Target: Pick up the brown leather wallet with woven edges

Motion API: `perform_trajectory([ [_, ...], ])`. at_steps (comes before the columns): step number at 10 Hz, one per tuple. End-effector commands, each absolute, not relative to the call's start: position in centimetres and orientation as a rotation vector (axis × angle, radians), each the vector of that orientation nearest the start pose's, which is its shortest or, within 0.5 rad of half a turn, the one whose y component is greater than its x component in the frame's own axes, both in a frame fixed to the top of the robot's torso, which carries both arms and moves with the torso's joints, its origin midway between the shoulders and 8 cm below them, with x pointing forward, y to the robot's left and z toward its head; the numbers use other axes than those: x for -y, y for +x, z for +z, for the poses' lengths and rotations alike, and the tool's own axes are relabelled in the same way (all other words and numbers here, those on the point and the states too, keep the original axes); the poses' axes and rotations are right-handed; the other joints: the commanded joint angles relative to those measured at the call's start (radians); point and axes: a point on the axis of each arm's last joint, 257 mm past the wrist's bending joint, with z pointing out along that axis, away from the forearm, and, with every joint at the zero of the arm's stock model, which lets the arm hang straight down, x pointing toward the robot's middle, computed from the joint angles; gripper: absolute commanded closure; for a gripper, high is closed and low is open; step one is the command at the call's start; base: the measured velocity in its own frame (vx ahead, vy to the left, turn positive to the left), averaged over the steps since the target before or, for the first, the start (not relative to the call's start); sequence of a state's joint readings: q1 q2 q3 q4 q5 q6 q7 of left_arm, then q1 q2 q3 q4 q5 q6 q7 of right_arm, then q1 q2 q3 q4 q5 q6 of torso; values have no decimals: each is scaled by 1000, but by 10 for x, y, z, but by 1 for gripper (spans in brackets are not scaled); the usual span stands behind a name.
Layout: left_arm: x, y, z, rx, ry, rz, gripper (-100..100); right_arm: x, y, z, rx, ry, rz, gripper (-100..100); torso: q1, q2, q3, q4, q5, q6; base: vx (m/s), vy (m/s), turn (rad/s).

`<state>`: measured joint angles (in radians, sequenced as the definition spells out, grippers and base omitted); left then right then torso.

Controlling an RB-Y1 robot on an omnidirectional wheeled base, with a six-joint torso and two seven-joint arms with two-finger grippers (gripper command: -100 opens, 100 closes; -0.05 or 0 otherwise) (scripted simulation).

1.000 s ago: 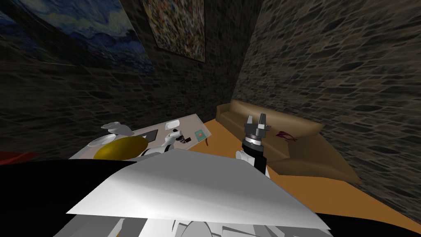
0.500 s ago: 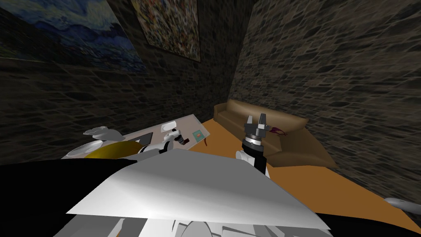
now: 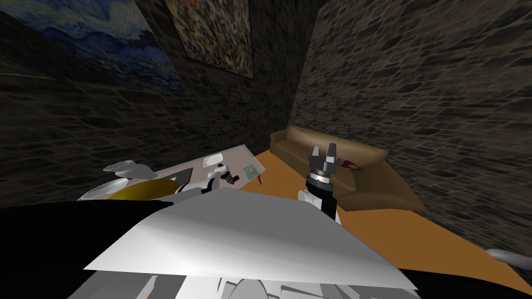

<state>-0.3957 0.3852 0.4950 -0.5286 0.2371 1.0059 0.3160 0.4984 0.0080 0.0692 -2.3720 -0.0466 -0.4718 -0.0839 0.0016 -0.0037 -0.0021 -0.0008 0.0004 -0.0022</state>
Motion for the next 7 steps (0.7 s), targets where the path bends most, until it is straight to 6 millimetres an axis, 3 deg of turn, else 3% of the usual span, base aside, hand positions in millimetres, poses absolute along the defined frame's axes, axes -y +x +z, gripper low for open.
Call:
perform_trajectory([
  [1,-434,318,-558,-1024,-2950,-118,-100,261,331,60,-509,678,1496,0,0,0,0,0,0,0,64,30,22],
  [3,-434,318,-557,-1023,-2952,-117,-100,261,331,60,-509,678,1496,0,0,-1,0,0,0,0,33,21,4],
  [4,-434,318,-557,-1023,-2950,-118,100,261,331,60,-509,678,1496,0,0,1,0,0,0,0,0,0,0],
  [7,-432,317,-558,-1027,-2955,-114,100,261,331,60,-509,678,1496,0,1,0,0,0,0,0,0,0,0],
])
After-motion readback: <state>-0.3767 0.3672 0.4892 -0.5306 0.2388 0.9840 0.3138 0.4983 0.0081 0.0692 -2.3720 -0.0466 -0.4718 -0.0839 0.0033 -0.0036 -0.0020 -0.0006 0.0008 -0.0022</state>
